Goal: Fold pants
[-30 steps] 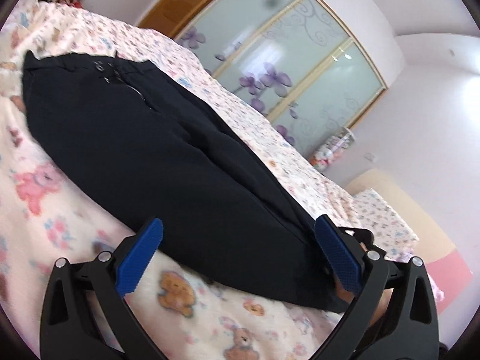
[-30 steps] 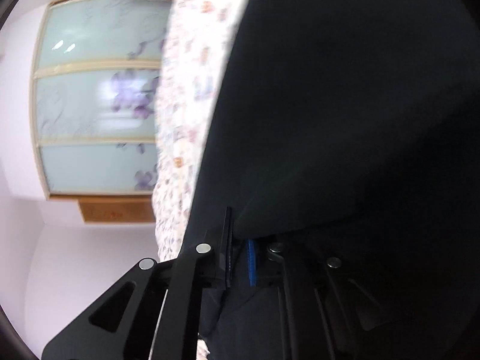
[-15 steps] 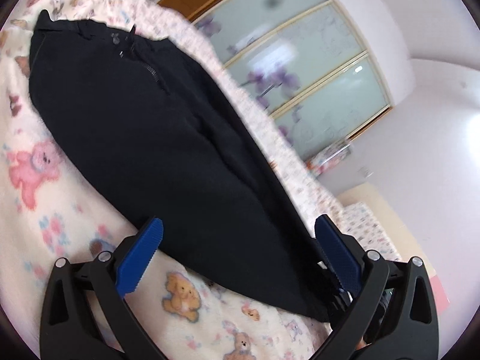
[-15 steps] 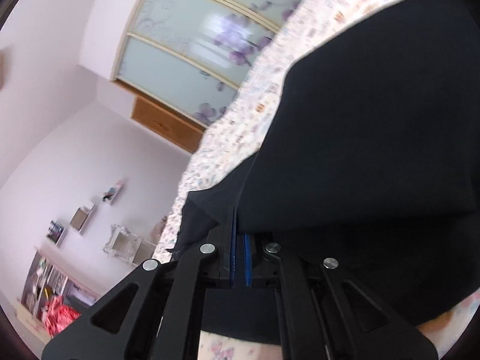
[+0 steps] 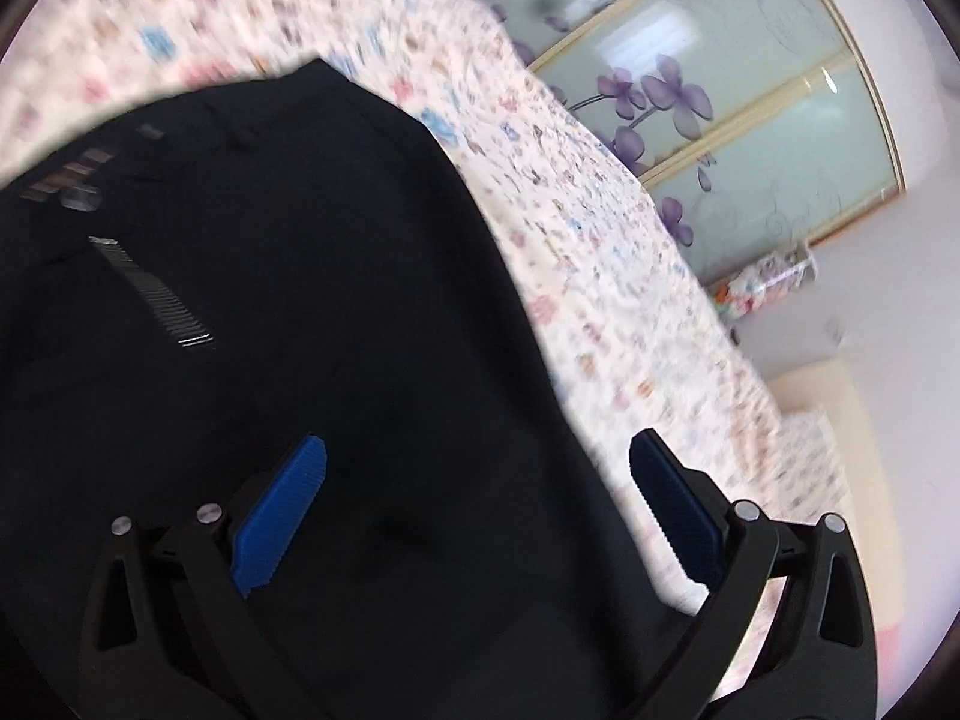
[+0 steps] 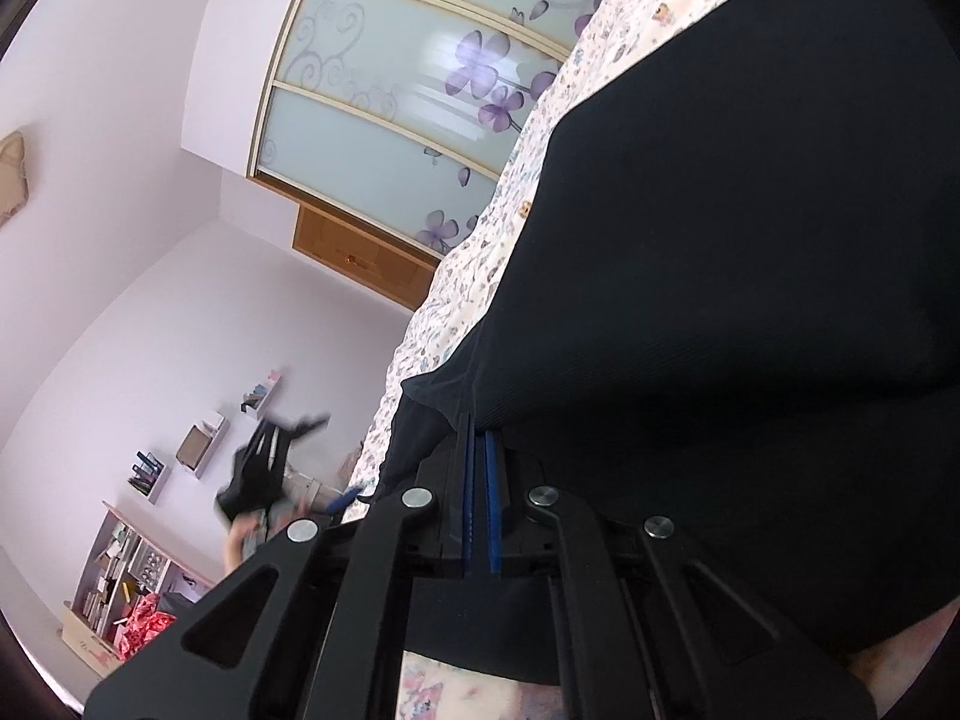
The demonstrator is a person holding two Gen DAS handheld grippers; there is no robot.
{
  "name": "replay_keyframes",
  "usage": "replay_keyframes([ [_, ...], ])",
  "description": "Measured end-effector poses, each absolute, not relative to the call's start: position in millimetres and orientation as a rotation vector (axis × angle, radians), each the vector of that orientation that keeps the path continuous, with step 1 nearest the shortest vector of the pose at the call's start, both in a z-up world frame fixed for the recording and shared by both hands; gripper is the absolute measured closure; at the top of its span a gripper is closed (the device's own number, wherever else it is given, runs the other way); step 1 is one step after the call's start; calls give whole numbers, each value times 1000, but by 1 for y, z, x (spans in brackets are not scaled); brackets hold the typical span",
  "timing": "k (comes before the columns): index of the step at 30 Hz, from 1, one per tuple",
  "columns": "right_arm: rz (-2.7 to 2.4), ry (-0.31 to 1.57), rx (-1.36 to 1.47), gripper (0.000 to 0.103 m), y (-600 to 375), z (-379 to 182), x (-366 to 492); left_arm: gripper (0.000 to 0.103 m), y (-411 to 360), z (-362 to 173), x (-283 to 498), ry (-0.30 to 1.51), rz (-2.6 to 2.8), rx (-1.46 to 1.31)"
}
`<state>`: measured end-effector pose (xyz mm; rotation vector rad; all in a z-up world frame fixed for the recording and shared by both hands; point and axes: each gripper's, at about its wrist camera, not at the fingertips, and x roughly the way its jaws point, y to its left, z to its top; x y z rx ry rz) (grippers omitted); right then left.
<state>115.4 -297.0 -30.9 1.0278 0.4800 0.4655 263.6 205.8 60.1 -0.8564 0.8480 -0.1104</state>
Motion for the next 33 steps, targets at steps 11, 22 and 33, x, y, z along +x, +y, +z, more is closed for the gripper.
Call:
replay_keyframes([
  [11,515,501,1022,100,-302,-32,125,21,194,34,388,912,149,-794],
  [22,537,489,1043,100,-312,-38,130,97,195,50,340,791,171,-649],
  [33,489,358,1080,100,-337,-23,103,94,253,75,81,483,113,-741],
])
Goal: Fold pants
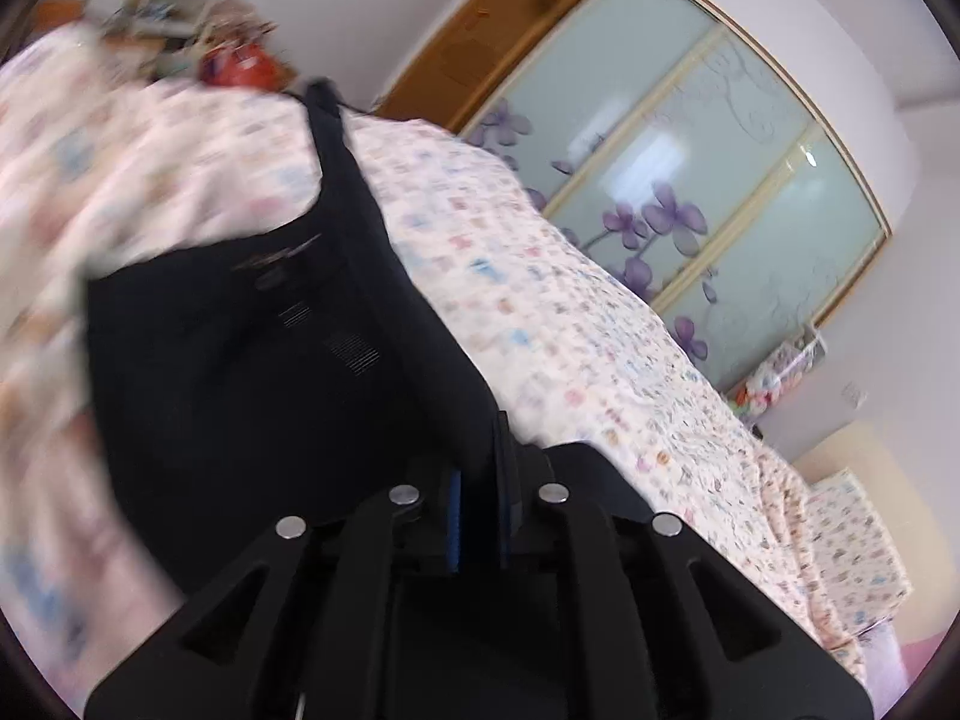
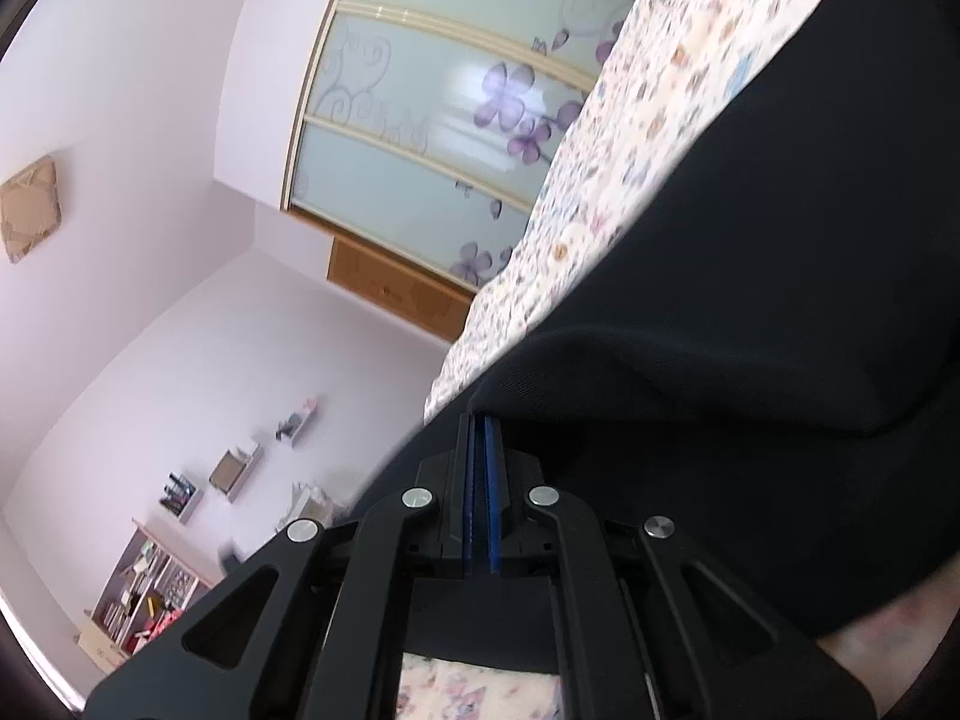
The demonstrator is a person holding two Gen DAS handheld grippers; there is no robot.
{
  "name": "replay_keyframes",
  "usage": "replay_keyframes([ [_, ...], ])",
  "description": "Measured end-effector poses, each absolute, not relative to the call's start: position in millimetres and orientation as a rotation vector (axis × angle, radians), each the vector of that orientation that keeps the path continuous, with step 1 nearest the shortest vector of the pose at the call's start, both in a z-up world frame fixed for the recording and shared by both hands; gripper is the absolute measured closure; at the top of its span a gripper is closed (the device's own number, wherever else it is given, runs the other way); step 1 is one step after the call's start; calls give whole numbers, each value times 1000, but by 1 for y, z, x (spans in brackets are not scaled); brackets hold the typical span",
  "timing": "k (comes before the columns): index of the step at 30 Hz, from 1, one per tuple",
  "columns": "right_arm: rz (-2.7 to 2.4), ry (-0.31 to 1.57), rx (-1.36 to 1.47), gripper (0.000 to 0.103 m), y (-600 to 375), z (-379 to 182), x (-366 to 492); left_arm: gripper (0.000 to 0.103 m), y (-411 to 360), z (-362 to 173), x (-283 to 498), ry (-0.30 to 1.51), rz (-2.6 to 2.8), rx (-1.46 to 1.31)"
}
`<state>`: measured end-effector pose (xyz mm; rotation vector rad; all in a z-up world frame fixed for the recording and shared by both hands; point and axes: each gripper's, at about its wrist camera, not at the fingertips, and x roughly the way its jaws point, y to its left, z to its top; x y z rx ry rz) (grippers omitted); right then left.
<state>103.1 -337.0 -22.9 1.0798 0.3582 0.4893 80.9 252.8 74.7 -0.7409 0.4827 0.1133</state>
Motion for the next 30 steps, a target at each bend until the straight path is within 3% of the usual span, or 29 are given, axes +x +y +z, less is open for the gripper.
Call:
replay_keyframes([
  [5,380,377,1057,100,-352,-12,79,92,281,0,38,592,160,-888],
  [8,286,534,991,99,-353,-16,71,88,281,-12,25,503,140,-874],
  [9,270,575,985,99,-351,-16,68,80,279,-11,21,476,142,-852],
  [13,216,581,975,98,-371,-5,33,18,269,5,7,384,134,-788],
  [14,200,562,991,95,-381,0,25,12,262,11,8,367,158,-757],
  [15,193,552,1013,75,-388,2,20,4,255,15,11,351,175,-732],
  [16,184,540,1040,34,-397,5,17,2,251,17,7,337,177,-710],
  [17,163,510,1083,20,-407,7,12,2,249,18,6,333,183,-696],
  [18,157,483,1107,21,-412,11,13,2,249,19,5,333,188,-690],
  [21,163,455,1190,49,-417,18,13,2,249,17,6,344,193,-707],
  [30,79,693,1347,54,-397,-19,55,2,248,19,7,343,191,-725],
])
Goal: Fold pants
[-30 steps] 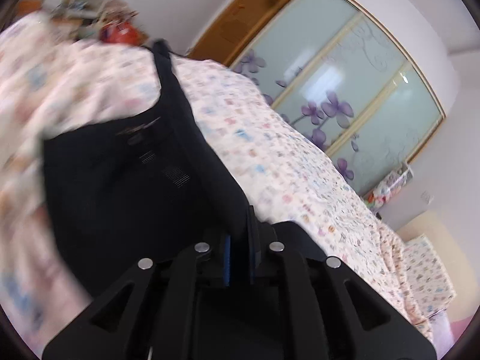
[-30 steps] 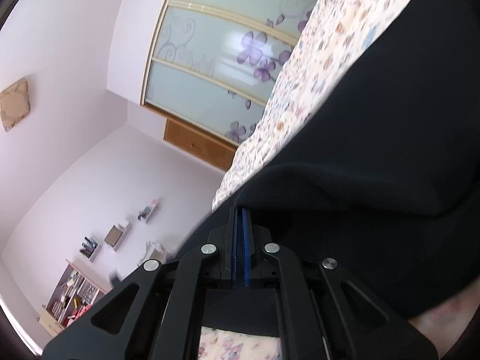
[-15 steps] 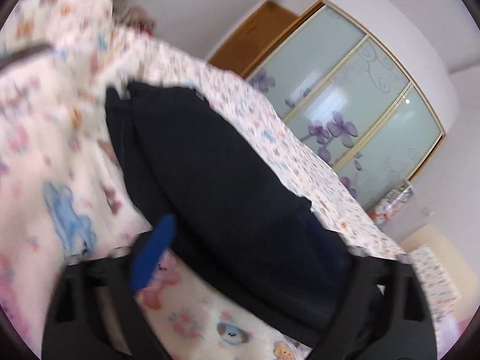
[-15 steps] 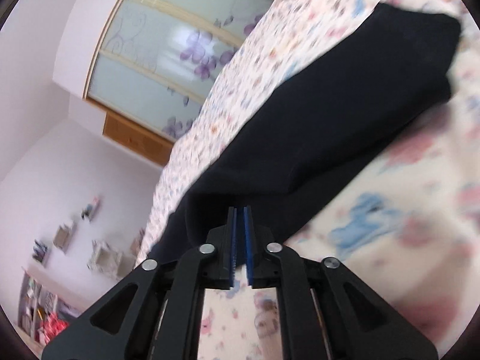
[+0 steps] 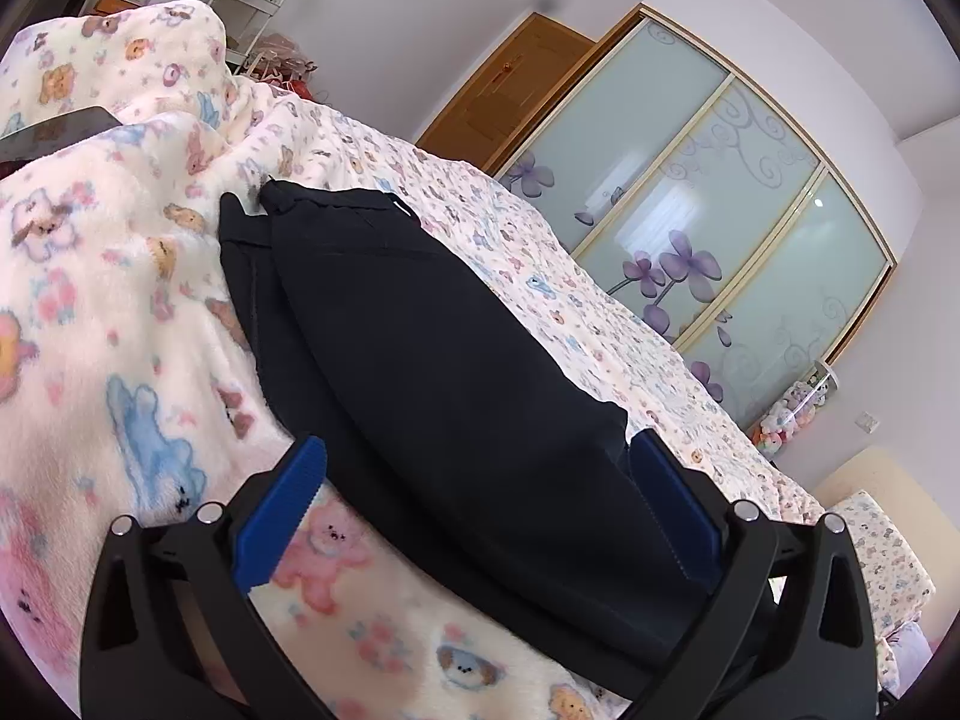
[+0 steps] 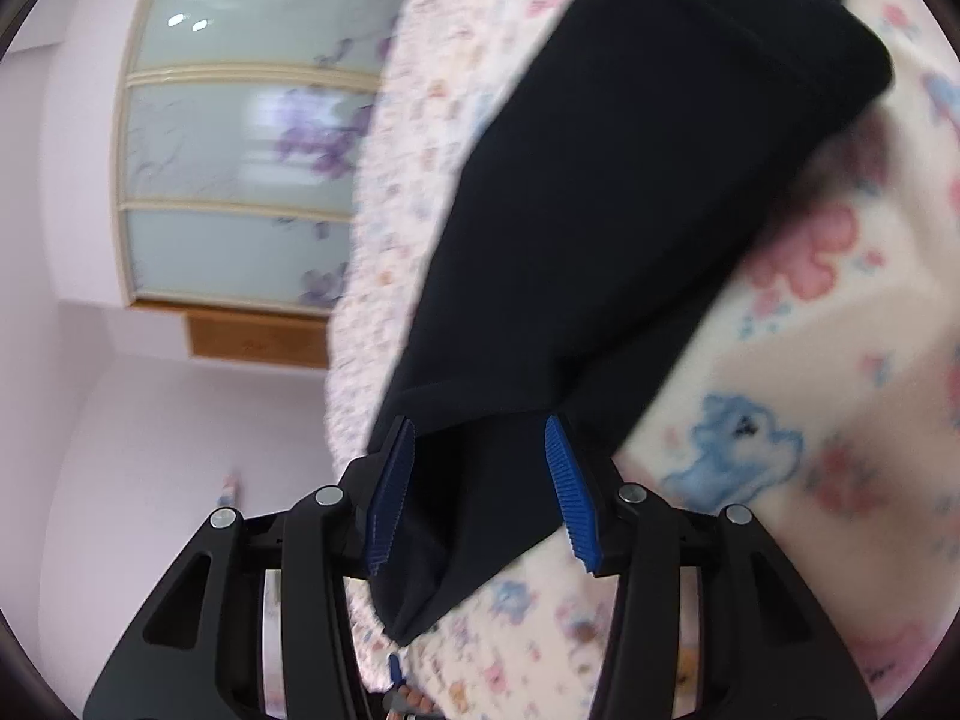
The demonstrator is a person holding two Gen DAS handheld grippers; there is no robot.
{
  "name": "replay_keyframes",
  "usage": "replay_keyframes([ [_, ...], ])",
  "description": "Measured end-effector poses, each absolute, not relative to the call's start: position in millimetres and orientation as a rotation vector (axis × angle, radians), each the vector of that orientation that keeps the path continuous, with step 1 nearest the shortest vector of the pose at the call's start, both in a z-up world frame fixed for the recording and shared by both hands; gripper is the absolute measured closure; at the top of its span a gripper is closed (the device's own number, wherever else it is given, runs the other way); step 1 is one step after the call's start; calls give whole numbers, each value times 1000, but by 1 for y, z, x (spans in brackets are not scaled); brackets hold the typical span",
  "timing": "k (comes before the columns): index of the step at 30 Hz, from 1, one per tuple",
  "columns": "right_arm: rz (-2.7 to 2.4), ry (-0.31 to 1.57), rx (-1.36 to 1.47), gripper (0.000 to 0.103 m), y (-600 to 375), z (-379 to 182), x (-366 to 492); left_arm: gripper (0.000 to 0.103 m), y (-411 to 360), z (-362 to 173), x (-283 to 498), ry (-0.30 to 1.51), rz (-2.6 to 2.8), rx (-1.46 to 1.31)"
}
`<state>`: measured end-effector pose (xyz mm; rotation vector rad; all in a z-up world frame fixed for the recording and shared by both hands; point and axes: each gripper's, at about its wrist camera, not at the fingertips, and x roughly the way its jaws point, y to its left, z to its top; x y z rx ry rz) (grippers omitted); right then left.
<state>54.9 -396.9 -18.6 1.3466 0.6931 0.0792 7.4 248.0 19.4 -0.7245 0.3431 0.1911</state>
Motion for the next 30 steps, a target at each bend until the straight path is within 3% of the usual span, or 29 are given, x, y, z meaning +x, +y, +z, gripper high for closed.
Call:
replay_keyframes([
  [8,-112,653,1398,59,-415,-24,61,2,248,17,12,367,184,-732],
  [10,-181,646,1333,76,-419,-23,66,2,248,17,12,371,183,-736],
  [11,-218,647,1284,96,-423,-22,72,2,250,17,12,371,182,-740],
  [14,-248,640,1101,98,-431,3,84,2,251,15,13,372,179,-746],
  [17,-184,416,795,99,-428,77,72,2,252,15,13,373,178,-747],
  [20,-210,325,532,99,-424,106,58,2,253,15,13,375,177,-748],
  [25,-323,675,782,98,-468,10,64,2,254,14,14,377,175,-755],
  [30,-230,630,1016,93,-480,-25,31,2,253,12,15,377,174,-758],
])
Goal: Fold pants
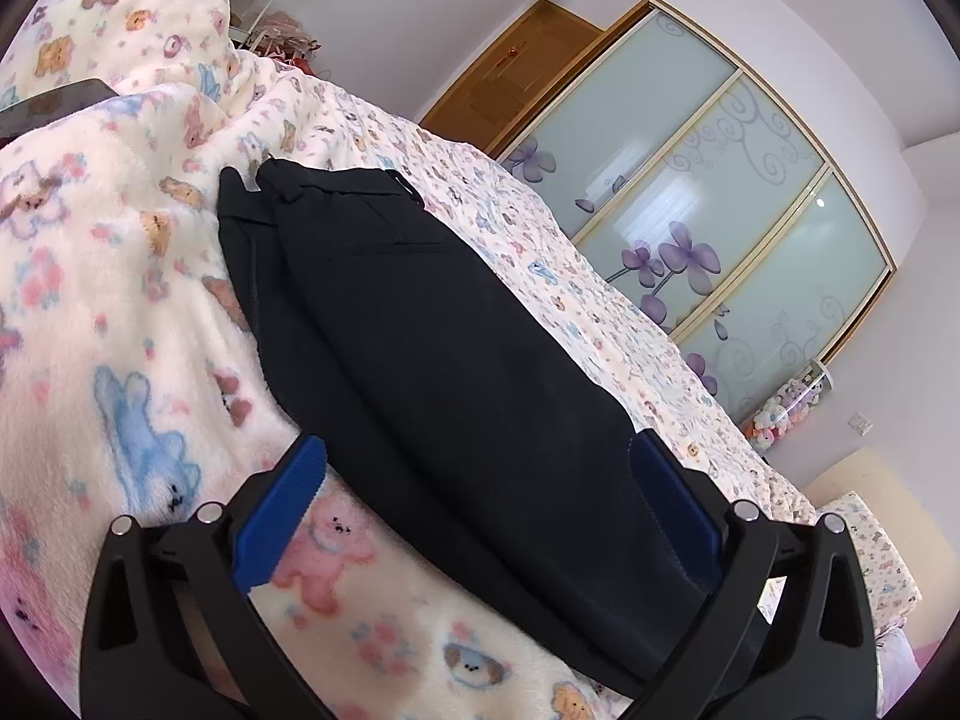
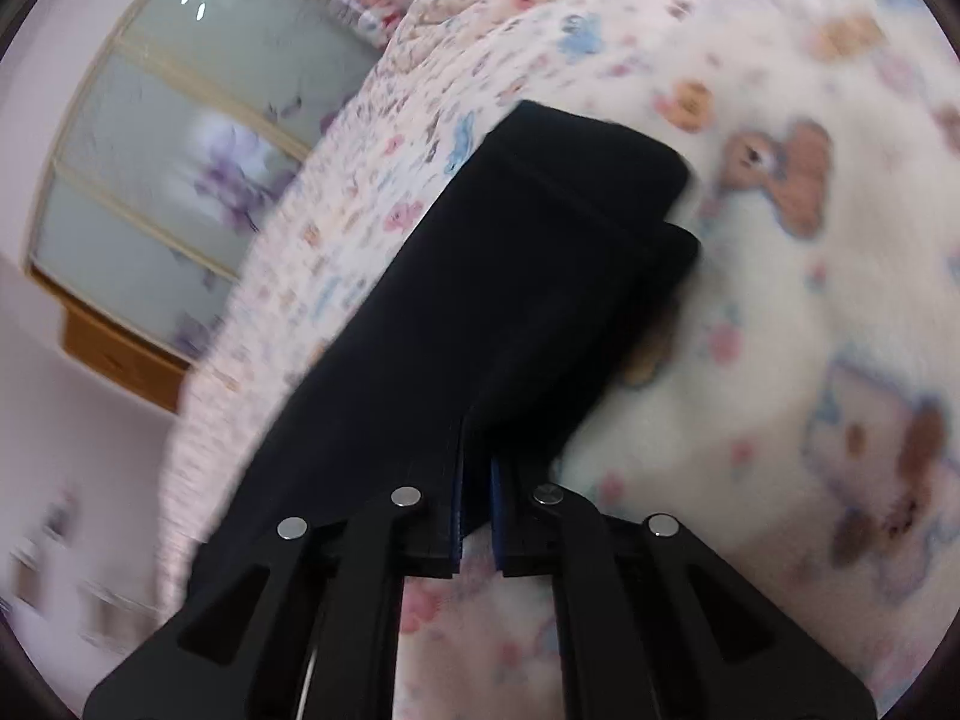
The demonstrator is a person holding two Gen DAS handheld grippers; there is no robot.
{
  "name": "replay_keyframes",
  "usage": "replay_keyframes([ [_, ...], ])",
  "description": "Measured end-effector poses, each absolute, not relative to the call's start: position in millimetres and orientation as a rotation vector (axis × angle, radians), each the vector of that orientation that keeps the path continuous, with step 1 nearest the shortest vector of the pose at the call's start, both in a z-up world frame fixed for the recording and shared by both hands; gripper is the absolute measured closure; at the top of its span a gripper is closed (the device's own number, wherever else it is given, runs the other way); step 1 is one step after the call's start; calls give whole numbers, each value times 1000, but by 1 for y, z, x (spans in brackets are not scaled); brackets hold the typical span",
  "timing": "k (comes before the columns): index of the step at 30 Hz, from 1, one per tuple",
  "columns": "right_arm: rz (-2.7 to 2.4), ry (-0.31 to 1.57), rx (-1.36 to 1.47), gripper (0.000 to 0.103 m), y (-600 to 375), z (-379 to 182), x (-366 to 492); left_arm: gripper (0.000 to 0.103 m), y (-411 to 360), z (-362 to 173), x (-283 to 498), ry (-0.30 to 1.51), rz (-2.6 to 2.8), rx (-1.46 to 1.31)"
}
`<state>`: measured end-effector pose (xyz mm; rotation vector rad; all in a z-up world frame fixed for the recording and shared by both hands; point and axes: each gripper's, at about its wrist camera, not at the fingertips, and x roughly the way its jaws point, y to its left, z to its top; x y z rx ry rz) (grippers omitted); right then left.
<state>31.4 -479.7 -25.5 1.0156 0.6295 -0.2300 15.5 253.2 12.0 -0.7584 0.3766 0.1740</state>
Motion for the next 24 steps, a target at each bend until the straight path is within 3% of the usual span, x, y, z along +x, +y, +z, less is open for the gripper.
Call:
replay_keyframes([
  [8,-251,605,1169,92,-491,-25,35,2,254,9,23,388,177,-756],
  [11,-260,644,904,95,-470,25,62,2,256,8,24,395,178,-750],
  [14,-59,470,722,95,-436,107,77,2,255,8,24,395,179,-750],
  [17,32,334,562,96,-419,143,74,2,255,8,23,398,179,-751],
  [20,-129,476,537,96,-433,102,73,2,254,8,23,398,178,-755],
  [22,-230,684,727,96,-465,32,66,2,253,8,23,403,177,-756],
  [24,-229,712,859,96,-477,-6,49,2,253,8,22,401,175,-759],
])
